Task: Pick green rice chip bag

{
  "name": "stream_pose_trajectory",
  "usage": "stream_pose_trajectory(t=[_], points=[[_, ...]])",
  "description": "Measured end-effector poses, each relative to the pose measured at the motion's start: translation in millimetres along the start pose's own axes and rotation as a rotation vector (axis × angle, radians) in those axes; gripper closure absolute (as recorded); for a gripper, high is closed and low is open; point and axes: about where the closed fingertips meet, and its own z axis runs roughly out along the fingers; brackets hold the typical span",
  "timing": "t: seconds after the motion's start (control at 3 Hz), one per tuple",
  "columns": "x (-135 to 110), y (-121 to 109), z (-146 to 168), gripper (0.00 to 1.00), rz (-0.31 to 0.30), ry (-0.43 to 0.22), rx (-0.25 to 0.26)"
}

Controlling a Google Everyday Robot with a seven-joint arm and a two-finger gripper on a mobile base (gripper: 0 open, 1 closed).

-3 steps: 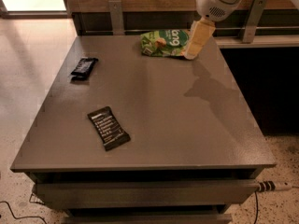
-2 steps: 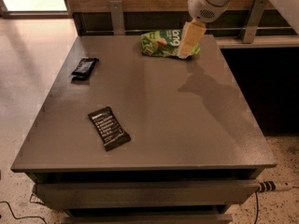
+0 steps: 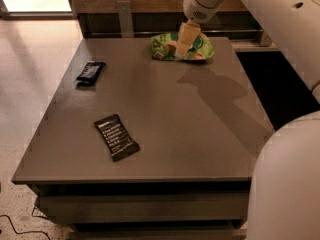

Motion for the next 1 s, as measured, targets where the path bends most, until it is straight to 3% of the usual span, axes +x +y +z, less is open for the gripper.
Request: stream_pose_trajectory(t=[0.67,1.0], points=[[11.8,-18.3,54.2,0.00,0.007,0.082,-0.049],[22.9,-14.2,78.3,0.00,0.017,0.121,-0.103]])
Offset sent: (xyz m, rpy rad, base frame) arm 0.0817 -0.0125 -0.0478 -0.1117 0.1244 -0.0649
